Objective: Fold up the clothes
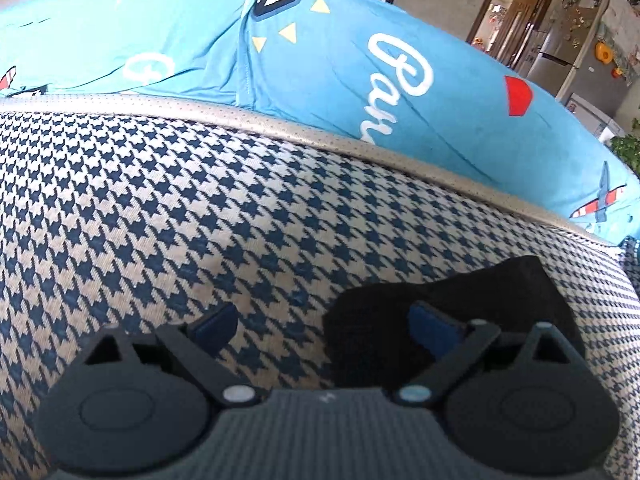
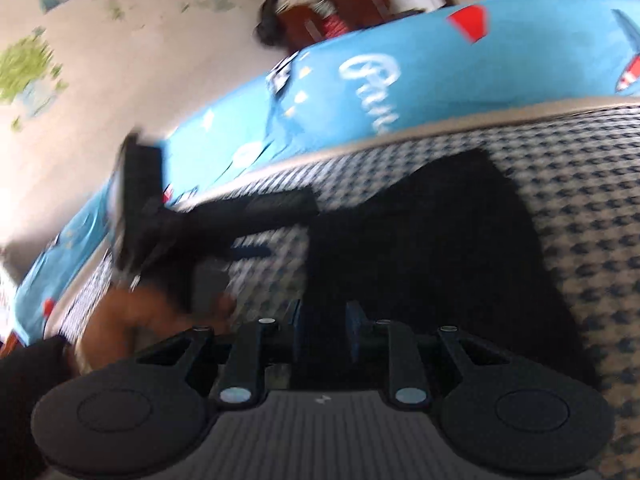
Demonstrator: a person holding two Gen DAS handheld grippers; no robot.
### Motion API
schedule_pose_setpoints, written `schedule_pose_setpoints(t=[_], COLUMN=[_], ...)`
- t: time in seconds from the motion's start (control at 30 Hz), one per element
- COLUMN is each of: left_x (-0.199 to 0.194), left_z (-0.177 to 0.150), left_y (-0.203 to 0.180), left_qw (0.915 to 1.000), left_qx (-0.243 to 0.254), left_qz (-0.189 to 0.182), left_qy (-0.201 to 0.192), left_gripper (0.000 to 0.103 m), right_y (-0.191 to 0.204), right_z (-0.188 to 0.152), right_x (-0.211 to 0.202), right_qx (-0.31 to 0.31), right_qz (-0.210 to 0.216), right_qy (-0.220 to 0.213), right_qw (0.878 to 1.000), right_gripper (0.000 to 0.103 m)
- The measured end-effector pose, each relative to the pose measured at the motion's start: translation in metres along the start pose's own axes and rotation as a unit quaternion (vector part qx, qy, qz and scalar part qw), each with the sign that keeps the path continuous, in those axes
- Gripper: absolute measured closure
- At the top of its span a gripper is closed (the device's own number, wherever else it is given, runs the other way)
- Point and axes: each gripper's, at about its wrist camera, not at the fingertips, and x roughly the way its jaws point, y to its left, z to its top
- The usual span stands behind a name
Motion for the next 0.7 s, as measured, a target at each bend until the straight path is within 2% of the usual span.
schedule_pose_setpoints(t=[0.13,0.37,0.5,0.7], left_x=[0.009,0.011,0.012,0.014], left_z=[-0.001,-0.001,-0.002,-0.002], left_y=[0.005,0.008,0.008,0.006], left_qw=[0.9999,0.9996,0.9995,0.9991], left_qx=[-0.007,-0.004,0.003,0.017], left_qz=[0.009,0.023,0.028,0.034], left_qy=[0.013,0.014,0.017,0.018], left_gripper=[0.006,0.004,0.003,0.001], right_y=[0.014,0.018,0.022,0.020], right_z=[-0.014,-0.032,-0.042,-0.050], right_x=[0.018,0.034,0.033,0.027], right_qx=[-0.038,-0.041,-0.053,-0.036], right_qz=[0.000,0.005,-0.001,-0.002], right_qy=[0.032,0.077,0.079,0.076], right_qw=[0.999,0.996,0.996,0.996], right_gripper=[0.079,0.079,0.077,0.077])
